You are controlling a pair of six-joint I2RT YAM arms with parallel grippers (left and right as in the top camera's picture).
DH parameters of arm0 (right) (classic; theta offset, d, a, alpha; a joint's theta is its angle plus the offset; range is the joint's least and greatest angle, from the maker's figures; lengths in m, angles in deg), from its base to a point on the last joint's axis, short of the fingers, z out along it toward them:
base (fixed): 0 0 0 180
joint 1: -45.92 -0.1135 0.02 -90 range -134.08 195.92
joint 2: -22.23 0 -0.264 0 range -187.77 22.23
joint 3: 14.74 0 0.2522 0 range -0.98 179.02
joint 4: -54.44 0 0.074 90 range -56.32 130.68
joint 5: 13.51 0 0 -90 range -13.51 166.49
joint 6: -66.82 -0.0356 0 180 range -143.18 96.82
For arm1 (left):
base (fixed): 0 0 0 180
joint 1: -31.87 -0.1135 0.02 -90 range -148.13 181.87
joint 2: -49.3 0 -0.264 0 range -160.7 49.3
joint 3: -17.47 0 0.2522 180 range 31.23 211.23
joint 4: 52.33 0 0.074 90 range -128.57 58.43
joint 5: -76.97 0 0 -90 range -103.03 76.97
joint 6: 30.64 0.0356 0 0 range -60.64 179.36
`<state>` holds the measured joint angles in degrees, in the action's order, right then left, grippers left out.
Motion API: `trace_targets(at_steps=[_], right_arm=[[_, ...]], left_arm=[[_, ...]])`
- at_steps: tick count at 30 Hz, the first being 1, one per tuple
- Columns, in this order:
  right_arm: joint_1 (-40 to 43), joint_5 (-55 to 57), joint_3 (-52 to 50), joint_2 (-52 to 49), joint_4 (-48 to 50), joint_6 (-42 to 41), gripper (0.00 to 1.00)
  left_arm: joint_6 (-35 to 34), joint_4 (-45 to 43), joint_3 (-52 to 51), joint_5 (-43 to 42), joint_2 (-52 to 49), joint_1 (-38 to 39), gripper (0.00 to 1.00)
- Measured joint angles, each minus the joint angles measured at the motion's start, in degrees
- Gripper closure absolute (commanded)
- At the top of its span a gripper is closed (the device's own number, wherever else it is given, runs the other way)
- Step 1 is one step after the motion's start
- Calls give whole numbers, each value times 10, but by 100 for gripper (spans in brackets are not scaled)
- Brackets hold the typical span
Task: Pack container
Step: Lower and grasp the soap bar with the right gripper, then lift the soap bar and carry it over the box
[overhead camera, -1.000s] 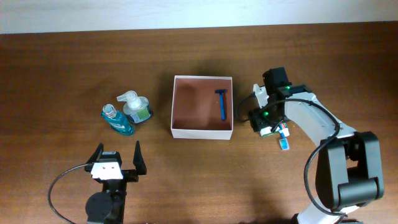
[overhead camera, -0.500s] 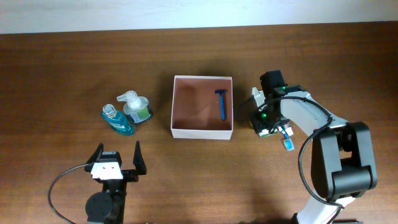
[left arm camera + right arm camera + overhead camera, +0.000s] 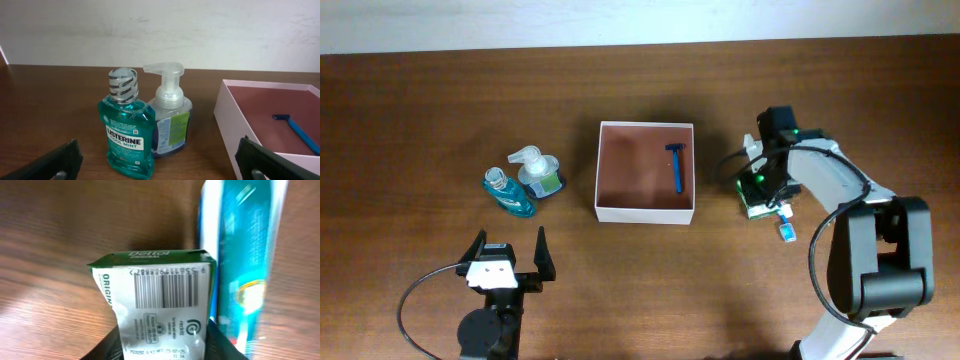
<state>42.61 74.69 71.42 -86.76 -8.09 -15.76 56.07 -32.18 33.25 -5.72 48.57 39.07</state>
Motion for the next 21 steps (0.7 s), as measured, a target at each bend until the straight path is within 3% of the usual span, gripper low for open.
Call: trace_targets(at_steps=[12, 21], right_arm=[[0, -16, 199, 0, -119, 0, 67], [-9, -104, 351, -1, -172, -41, 70]], left_arm=[[0, 0, 0, 0, 0, 0, 1], [0, 0, 0, 0, 0, 0, 1]])
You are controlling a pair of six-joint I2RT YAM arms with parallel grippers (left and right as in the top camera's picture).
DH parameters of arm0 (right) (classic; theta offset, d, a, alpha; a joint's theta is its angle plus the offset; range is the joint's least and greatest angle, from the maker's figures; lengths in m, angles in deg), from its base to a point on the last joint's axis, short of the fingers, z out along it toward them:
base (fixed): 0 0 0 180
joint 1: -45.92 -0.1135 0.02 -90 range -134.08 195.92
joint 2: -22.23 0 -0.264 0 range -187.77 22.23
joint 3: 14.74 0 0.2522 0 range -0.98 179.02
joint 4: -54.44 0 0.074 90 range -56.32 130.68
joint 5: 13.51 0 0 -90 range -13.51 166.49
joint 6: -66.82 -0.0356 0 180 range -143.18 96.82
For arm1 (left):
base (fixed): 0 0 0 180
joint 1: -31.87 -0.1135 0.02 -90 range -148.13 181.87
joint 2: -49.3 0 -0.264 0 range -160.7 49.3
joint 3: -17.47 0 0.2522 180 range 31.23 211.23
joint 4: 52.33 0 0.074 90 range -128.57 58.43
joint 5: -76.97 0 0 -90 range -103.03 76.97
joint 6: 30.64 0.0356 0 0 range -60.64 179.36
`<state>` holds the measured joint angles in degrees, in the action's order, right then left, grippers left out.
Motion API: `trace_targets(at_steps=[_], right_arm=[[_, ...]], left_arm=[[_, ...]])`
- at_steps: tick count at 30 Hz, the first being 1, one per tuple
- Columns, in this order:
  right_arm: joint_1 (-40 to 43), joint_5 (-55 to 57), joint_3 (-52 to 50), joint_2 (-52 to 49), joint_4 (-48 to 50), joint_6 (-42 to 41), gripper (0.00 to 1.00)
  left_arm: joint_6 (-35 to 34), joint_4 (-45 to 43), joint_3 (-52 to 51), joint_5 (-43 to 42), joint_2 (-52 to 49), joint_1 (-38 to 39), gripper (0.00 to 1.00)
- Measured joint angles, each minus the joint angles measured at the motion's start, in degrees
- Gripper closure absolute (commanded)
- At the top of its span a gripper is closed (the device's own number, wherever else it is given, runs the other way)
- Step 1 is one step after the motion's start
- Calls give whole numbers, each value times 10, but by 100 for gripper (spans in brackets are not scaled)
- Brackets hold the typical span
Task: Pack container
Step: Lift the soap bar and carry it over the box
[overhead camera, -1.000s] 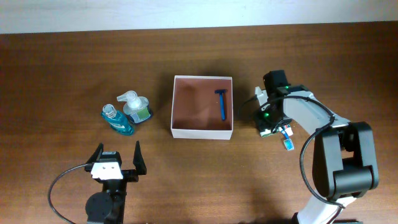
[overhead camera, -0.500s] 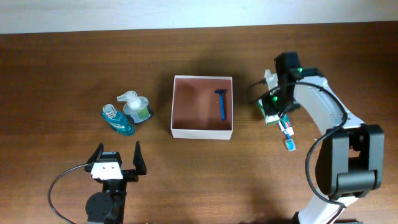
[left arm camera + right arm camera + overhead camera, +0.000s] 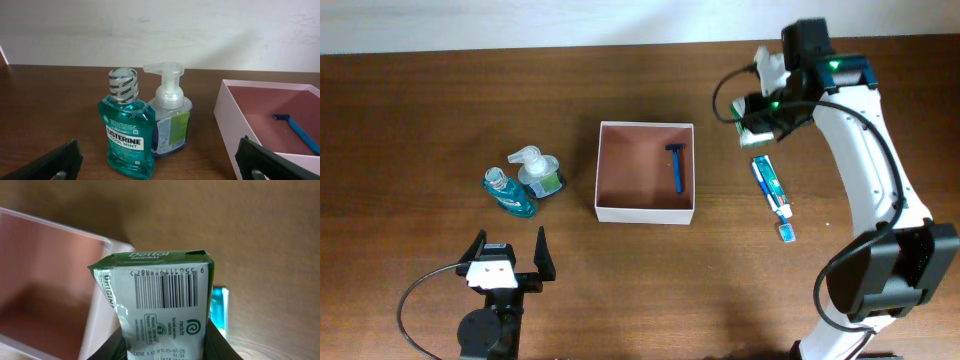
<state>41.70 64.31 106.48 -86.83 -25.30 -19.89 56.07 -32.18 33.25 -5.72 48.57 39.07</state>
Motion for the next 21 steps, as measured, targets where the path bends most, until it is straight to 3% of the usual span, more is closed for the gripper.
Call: trace_targets(at_steps=[9, 21], right_arm=[[-68, -25, 41, 0, 1, -108, 70], [-190, 30, 41, -13, 7, -140, 70]], left_arm=[[0, 0, 0, 0, 0, 0, 0], [0, 0, 0, 0, 0, 0, 1]])
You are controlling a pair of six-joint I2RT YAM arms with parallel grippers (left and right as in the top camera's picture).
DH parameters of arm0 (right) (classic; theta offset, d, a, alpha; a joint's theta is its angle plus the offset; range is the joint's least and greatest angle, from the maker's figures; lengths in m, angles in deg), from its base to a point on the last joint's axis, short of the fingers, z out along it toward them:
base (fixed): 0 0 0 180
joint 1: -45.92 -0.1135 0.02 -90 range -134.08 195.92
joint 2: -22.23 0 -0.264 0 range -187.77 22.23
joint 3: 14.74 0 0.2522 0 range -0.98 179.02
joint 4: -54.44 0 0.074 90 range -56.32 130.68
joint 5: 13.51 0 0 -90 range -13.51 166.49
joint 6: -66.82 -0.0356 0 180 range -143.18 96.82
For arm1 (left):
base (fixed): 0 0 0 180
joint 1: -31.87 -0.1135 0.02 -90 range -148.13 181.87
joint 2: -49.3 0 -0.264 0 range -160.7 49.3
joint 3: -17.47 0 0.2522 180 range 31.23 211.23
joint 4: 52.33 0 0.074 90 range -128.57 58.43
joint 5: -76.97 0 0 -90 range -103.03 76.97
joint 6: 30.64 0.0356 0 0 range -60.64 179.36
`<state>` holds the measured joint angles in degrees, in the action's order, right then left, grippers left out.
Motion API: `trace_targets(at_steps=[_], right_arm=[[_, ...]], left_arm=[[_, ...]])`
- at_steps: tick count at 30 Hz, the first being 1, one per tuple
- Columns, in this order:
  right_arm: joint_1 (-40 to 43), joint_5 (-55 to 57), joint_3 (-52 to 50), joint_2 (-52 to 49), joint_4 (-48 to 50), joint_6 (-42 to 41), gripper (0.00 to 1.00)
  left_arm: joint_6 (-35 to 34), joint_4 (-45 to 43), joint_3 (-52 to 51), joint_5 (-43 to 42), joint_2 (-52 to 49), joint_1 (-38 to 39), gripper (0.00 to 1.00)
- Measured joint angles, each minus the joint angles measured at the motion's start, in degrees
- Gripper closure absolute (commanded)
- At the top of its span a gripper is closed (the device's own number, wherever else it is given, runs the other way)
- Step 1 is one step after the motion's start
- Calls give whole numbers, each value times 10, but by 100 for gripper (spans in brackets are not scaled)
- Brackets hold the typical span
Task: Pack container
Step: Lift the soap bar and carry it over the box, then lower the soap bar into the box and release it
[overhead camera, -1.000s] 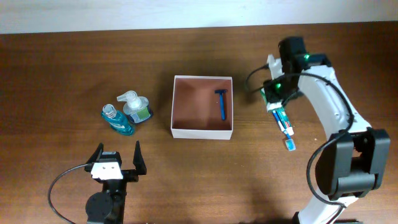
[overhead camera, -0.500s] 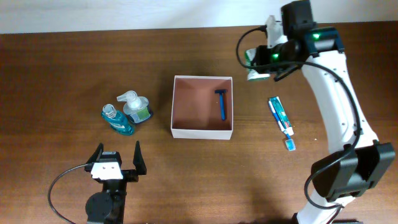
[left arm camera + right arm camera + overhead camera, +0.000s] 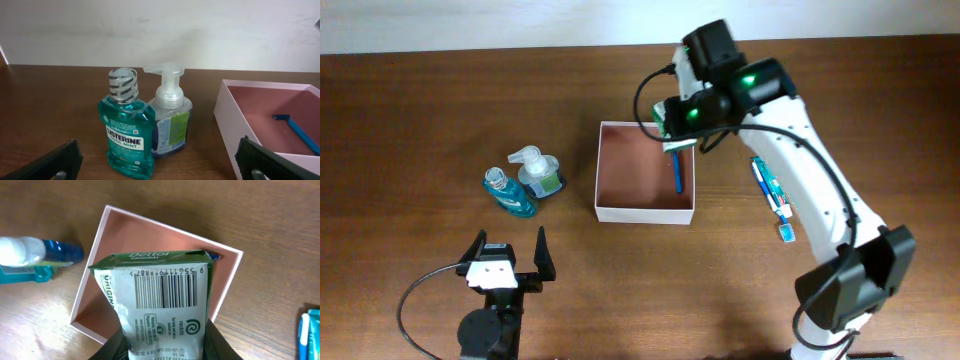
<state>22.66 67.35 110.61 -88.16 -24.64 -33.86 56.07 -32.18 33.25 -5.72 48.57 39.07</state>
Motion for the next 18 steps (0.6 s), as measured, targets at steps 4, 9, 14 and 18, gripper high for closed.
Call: trace_targets(at_steps=[4, 9, 14, 18], right_arm=[[-17, 11, 0, -34, 0, -1, 70], [-26, 26, 0, -86, 0, -1, 72], [-34, 38, 0, -127, -1, -10, 72], [-39, 44, -1, -148, -4, -17, 72]], left_arm=[[0, 0, 0, 0, 0, 0, 1], [0, 0, 0, 0, 0, 0, 1], [0, 0, 0, 0, 0, 0, 0], [0, 0, 0, 0, 0, 0, 1]])
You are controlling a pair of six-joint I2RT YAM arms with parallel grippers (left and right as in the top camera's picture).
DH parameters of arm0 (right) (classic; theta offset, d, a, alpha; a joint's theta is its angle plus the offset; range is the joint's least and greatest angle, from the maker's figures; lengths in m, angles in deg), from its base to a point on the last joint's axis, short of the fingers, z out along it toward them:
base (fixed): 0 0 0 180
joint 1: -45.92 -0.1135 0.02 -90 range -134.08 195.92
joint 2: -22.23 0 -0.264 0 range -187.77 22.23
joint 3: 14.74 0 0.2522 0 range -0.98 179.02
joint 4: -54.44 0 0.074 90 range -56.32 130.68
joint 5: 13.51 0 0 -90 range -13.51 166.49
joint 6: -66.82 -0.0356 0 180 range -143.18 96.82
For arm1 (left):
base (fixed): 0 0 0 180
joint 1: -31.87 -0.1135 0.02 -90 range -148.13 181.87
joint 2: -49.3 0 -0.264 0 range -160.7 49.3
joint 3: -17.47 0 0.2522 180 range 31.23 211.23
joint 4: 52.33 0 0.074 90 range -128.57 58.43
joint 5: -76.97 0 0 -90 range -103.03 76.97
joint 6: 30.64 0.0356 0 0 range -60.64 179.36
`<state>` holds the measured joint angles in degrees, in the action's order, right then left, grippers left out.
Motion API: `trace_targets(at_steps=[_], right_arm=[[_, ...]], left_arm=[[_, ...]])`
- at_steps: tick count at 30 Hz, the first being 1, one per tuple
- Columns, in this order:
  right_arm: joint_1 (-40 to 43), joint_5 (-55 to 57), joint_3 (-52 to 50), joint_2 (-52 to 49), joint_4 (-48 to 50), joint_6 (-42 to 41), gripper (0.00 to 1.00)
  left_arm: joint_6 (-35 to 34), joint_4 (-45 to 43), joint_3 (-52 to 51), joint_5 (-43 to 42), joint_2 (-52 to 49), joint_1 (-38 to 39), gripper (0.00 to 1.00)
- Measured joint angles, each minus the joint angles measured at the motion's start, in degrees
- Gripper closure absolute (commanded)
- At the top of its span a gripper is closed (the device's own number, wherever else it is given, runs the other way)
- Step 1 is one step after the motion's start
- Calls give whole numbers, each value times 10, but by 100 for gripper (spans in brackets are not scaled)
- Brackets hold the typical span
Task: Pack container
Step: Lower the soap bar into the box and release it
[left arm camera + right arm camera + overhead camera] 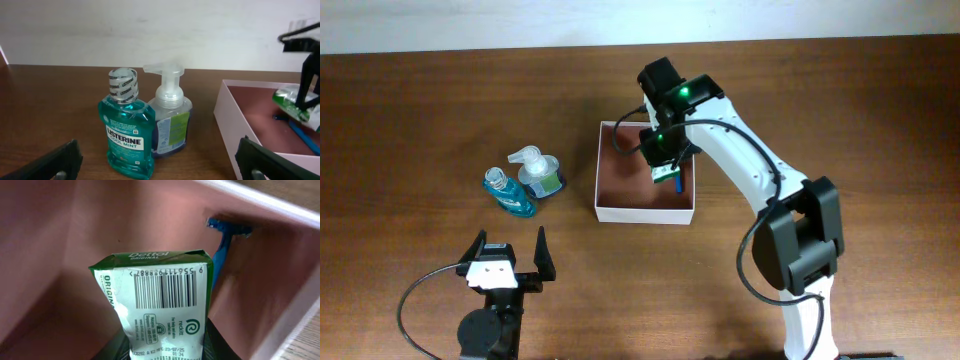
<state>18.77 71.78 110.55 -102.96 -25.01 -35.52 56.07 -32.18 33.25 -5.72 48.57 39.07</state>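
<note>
My right gripper (665, 165) is shut on a green and white Dettol soap packet (160, 295) and holds it low inside the pink box (642, 214), over the box's right half. A blue razor (223, 240) lies on the box floor just beyond the packet. From the left wrist view the soap packet (295, 102) hangs inside the box wall (235, 122). My left gripper (507, 255) rests open near the table's front edge, with nothing between its fingers (55, 160).
A teal Listerine bottle (508, 193) and a clear pump soap bottle (538, 172) stand side by side left of the box, straight ahead of my left gripper. The right arm stretches across the table from the right side to the box.
My right gripper with the soap packet was above the box's far right corner; now it is lower, inside the box beside the razor. The left arm has not moved.
My right gripper was shut on the soap packet at the table's right, beside a toothpaste tube. Then it held the packet up at the far right, then above the box's far corner, and now down inside the box. The left gripper stayed open throughout.
</note>
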Motion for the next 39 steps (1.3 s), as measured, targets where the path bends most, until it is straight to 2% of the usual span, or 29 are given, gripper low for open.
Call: trace_targets(at_steps=[16, 22, 39], right_arm=[[-17, 99, -9, -13, 13, -46, 72], [-27, 135, -9, -14, 19, -86, 73], [-27, 154, -11, -42, 41, -122, 73]], left_arm=[[0, 0, 0, 0, 0, 0, 1], [0, 0, 0, 0, 0, 0, 1], [0, 0, 0, 0, 0, 0, 1]])
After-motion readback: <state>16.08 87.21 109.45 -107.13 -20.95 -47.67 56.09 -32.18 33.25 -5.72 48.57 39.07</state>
